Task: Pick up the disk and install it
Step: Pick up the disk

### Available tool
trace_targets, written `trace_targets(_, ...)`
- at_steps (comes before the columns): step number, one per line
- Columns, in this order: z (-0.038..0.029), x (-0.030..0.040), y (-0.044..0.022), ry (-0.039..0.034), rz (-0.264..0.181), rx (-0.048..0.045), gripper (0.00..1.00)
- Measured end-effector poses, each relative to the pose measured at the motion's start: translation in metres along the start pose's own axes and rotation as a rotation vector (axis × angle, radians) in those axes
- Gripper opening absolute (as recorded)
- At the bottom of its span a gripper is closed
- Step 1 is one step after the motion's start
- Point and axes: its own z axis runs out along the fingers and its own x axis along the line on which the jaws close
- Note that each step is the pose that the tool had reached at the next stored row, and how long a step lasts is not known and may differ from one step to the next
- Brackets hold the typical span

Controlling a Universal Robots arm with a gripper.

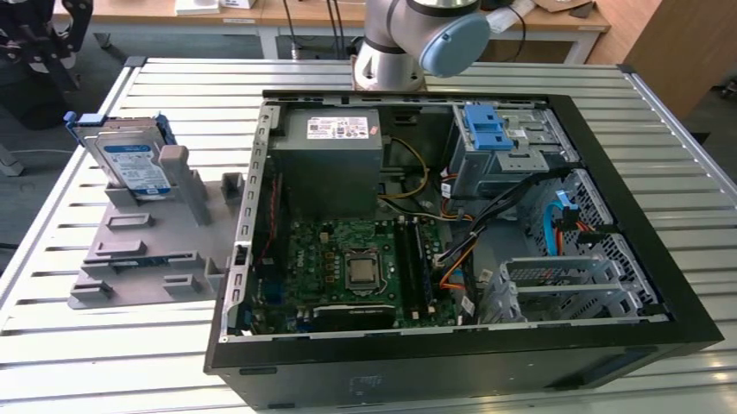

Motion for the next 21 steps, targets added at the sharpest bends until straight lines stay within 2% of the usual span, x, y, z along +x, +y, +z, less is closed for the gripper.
trace_targets(15, 0.0004, 0.0, 0.0, 0.0034, -0.249, -0.0063, 0.11)
trace_targets(18, 0.0004, 0.0, 0.0, 0.004, -0.29, -0.0073, 0.11)
trace_targets(21, 0.0003, 0.0, 0.0, 0.0042, -0.296, -0.0075, 0.11)
